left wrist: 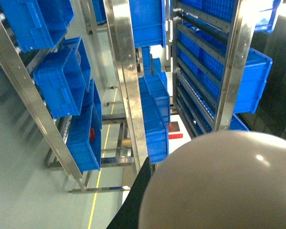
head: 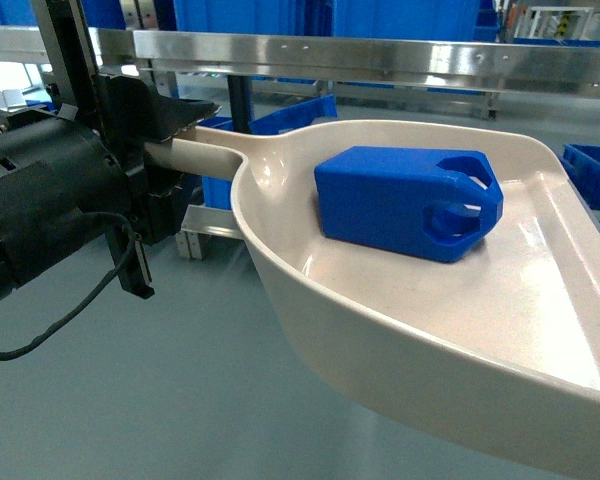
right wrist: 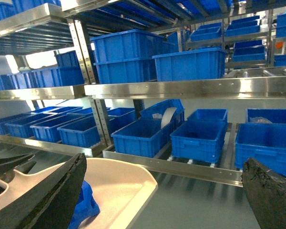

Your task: Place part in tray to right shelf

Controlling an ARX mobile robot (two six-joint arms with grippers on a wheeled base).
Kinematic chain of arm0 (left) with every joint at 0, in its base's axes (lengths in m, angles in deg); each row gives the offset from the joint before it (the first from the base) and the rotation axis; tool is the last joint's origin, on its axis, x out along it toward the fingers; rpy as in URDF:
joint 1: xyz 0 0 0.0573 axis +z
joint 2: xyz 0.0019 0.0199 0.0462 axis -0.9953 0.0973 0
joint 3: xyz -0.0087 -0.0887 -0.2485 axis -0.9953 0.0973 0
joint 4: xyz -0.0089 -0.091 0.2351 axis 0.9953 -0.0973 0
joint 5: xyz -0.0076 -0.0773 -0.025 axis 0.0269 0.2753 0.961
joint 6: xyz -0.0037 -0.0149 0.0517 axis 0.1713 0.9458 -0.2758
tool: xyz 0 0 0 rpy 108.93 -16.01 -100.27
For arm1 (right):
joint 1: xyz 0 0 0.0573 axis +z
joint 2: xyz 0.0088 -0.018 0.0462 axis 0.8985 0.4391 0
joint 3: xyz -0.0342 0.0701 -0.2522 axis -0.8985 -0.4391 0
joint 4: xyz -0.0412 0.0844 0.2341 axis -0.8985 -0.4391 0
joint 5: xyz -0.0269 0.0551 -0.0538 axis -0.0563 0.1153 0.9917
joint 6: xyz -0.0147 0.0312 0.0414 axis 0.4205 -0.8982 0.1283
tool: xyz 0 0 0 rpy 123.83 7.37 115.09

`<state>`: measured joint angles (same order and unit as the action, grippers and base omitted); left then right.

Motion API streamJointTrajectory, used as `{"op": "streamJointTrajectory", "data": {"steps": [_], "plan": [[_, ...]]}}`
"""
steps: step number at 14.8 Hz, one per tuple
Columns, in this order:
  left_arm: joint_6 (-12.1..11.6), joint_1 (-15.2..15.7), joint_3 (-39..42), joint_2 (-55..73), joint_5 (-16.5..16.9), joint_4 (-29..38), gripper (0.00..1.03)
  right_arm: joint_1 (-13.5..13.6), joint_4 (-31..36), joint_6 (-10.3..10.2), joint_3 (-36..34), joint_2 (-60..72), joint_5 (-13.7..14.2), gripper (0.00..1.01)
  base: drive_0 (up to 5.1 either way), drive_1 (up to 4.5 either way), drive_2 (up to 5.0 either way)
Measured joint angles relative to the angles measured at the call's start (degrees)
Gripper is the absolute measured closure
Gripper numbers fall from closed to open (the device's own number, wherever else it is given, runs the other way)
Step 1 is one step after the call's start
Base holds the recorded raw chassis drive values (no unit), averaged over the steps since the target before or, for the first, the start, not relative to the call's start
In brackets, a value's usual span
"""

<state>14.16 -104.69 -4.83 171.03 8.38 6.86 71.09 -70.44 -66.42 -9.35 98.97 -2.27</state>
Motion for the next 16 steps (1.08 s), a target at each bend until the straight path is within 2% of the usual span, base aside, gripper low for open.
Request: {"op": "streamJointTrajectory", "data": {"steps": [12,16], "plan": [[0.02,0.0,0.0,0.0,0.04,0.0,0.91,0.0,-0.09,0.0,0.0,-0.02,0.0,0.03,-1.6,-1.58,-1.6],[0.02,0.02,0.0,0.0,0.11,-0.02,0.91,-0.02,0.02,0.0,0.0,-0.02,0.02,0.03,0.0,0.0,0.0]]}}
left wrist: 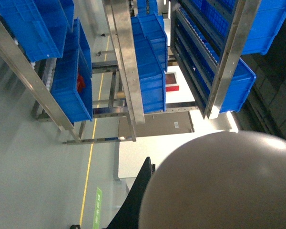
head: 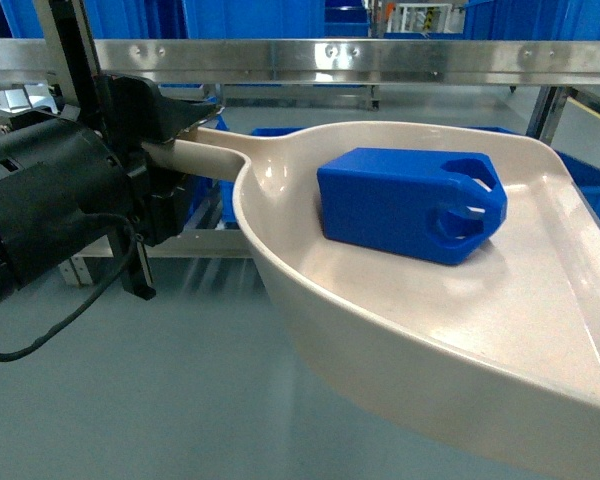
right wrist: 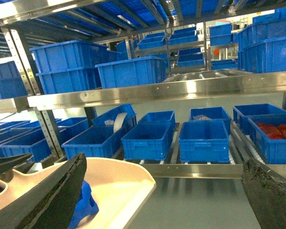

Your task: Place part in tray to right shelf

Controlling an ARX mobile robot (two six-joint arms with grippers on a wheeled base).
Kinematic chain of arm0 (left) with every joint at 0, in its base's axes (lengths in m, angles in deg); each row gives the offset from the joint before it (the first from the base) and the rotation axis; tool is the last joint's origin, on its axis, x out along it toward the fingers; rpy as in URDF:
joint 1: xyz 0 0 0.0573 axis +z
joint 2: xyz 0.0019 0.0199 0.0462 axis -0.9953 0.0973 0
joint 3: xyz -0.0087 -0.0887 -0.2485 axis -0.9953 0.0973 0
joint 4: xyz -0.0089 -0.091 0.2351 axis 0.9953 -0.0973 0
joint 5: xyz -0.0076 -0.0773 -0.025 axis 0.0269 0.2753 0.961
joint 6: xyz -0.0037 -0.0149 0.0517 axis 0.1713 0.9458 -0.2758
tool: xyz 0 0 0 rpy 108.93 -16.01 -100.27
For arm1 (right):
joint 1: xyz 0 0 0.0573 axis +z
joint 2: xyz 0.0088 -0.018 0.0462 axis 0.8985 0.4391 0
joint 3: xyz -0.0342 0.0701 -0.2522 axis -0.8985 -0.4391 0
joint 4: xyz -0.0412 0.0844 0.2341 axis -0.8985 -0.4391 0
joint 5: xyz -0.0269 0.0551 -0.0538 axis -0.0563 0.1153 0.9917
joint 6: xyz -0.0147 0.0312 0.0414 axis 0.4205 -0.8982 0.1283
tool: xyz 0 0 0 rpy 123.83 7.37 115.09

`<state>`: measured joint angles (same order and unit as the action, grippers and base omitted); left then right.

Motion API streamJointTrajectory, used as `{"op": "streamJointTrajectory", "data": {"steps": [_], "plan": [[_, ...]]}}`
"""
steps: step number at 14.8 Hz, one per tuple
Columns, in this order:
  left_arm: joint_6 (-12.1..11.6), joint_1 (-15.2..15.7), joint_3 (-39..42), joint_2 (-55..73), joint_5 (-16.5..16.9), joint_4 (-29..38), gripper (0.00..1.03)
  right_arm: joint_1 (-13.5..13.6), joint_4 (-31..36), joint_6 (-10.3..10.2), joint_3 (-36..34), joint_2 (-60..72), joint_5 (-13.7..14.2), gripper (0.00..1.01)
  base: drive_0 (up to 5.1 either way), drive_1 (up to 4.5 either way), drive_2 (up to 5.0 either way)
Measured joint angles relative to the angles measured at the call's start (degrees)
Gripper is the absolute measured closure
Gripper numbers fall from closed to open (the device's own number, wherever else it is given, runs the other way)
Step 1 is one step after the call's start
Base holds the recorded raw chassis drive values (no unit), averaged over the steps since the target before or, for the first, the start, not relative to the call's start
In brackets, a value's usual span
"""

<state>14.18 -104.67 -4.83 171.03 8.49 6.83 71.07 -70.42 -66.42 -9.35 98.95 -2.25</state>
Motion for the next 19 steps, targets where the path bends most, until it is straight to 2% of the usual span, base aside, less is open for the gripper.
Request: {"op": "streamJointTrajectory", "data": {"steps": [19], "plan": [[0.02,-0.02,0.0,-0.02,0.0,0.04,0.91,0.0,-0.07,0.02,0.0,0.02,-0.02,0.03,0.0,0.0,0.0]]}}
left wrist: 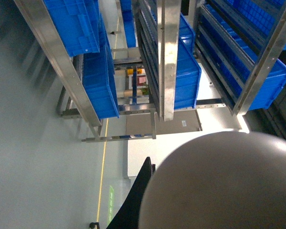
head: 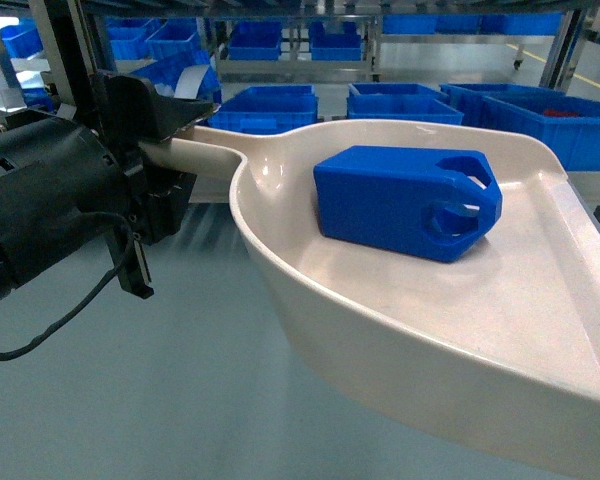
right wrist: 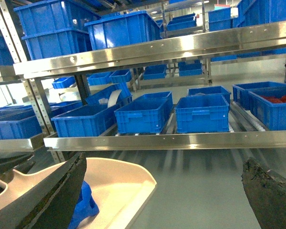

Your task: Place part in tray to right shelf

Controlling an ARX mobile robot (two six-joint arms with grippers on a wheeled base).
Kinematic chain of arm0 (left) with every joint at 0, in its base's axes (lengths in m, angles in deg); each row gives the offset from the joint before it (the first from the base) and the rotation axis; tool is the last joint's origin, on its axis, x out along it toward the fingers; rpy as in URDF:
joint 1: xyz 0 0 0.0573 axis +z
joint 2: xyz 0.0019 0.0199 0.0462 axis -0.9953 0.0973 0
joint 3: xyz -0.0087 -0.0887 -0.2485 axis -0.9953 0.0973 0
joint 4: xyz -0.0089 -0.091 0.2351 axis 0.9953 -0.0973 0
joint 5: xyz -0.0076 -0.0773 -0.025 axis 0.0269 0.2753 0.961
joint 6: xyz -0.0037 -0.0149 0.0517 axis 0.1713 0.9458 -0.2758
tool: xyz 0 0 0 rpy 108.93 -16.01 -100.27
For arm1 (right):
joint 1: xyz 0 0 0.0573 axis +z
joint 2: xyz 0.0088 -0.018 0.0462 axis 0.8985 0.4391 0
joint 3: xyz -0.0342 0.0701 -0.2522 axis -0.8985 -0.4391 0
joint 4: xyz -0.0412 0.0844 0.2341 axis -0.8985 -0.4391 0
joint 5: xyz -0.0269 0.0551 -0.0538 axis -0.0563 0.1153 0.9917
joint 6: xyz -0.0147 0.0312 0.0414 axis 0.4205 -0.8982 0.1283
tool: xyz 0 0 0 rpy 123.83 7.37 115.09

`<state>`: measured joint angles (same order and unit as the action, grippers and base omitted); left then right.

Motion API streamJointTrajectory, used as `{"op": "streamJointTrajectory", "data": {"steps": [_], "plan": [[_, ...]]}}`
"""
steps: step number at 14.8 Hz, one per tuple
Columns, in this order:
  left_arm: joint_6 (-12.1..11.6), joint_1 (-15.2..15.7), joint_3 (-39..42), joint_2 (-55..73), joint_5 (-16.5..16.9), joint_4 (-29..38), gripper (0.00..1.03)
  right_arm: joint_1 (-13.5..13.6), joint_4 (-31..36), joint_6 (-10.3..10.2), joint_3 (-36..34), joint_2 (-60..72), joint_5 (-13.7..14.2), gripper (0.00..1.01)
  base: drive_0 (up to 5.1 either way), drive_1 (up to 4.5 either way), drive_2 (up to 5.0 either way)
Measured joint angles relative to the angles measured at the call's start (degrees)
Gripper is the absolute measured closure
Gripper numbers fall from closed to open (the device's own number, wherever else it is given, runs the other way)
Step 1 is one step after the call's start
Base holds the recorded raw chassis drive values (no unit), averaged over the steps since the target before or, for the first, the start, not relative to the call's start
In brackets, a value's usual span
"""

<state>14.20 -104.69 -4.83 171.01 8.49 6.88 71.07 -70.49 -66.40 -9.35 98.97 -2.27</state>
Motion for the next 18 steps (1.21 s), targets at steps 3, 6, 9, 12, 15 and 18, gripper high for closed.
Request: {"op": "streamJointTrajectory", "data": {"steps": [3,6,9,12,15,18], "plan": [[-0.04,0.0,0.0,0.0,0.0,-0.02,0.91,0.0,-0.02,0.02,0.0,0.0,0.0,0.03,0.0,0.0,0.0],[-0.02,0.0,0.0,0.0,0.0,-0.02,0.91,0.0,-0.11,0.02,0.0,0.0,0.0,0.03,0.0,0.0,0.0],[-0.02,0.0,0.02,0.0,0.0,-0.02,0.91,0.0,-0.04,0.02,0.0,0.0,0.02,0.03,0.0,0.0,0.0],[-0.02,0.0,0.02,0.0,0.0,-0.02,0.91,0.0,-0.02,0.02,0.0,0.0,0.0,0.03,0.0,0.0,0.0],[-0.02,0.0,0.07,0.02,0.02,-0.37,0.91,0.0,-0.2,0.04,-0.04,0.0,0.02,0.03,0.0,0.0,0.0],[-0.02,0.0,0.07,0.02,0.0,-0.09,0.91,0.02,-0.13,0.04,-0.04,0.0,0.0,0.03,0.0,0.0,0.0]]}}
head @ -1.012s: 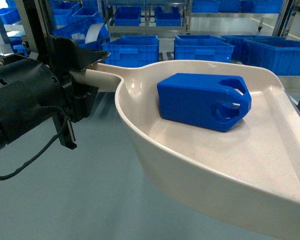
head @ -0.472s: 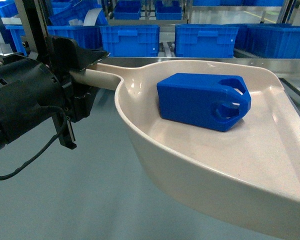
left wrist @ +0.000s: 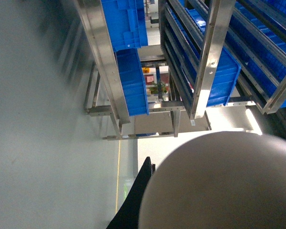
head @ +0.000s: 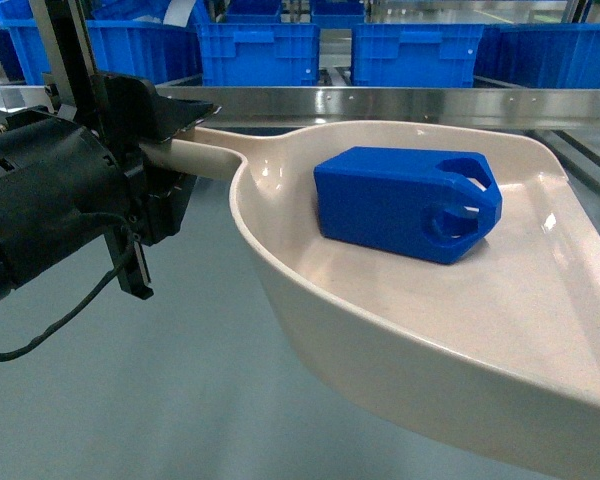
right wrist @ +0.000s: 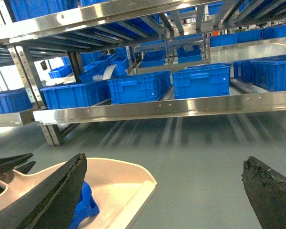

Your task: Place part in tray to right shelf

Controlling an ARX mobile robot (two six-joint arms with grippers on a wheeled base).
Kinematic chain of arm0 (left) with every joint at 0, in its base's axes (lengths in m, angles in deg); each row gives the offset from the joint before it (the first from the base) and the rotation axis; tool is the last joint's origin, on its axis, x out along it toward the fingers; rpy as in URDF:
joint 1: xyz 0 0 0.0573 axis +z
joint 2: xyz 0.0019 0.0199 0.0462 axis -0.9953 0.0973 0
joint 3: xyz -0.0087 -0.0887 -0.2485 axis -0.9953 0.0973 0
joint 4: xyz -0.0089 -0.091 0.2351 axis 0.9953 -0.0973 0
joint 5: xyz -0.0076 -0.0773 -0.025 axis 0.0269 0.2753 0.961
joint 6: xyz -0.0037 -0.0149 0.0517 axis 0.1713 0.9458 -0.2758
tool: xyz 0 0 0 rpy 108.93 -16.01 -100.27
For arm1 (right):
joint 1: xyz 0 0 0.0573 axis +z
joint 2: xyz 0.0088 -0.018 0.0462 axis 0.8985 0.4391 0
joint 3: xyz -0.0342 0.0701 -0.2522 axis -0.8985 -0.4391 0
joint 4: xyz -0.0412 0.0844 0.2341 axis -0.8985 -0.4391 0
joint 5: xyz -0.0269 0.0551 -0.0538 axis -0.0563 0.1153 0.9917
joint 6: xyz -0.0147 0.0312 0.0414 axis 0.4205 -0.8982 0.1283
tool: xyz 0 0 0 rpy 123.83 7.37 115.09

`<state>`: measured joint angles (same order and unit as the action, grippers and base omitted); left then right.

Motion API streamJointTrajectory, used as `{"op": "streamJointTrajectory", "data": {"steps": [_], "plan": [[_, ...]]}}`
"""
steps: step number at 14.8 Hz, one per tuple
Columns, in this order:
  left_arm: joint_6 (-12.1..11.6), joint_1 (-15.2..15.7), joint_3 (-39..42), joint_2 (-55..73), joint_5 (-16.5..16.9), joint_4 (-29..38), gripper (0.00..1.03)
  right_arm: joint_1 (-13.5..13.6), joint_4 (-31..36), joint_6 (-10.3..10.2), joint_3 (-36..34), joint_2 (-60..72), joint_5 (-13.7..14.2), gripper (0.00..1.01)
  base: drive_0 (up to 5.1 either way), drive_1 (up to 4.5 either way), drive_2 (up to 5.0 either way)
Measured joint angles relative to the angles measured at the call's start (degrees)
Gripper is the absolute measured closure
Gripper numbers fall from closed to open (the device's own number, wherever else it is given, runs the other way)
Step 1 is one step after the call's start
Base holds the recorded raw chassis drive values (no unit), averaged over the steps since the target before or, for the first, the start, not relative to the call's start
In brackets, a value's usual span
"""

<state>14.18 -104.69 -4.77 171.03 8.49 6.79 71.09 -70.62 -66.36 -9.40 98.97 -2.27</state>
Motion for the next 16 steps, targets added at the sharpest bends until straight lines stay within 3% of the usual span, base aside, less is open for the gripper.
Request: {"op": "streamJointTrajectory", "data": {"steps": [4,16], "plan": [[-0.02,0.0,0.0,0.0,0.0,0.04,0.91,-0.02,0.07,0.0,0.0,0.0,0.0,0.03,0.0,0.0,0.0],[-0.04,-0.04,0.0,-0.02,0.02,0.04,0.91,-0.02,0.07,0.0,0.0,0.0,0.0,0.03,0.0,4.0,-4.1]]}}
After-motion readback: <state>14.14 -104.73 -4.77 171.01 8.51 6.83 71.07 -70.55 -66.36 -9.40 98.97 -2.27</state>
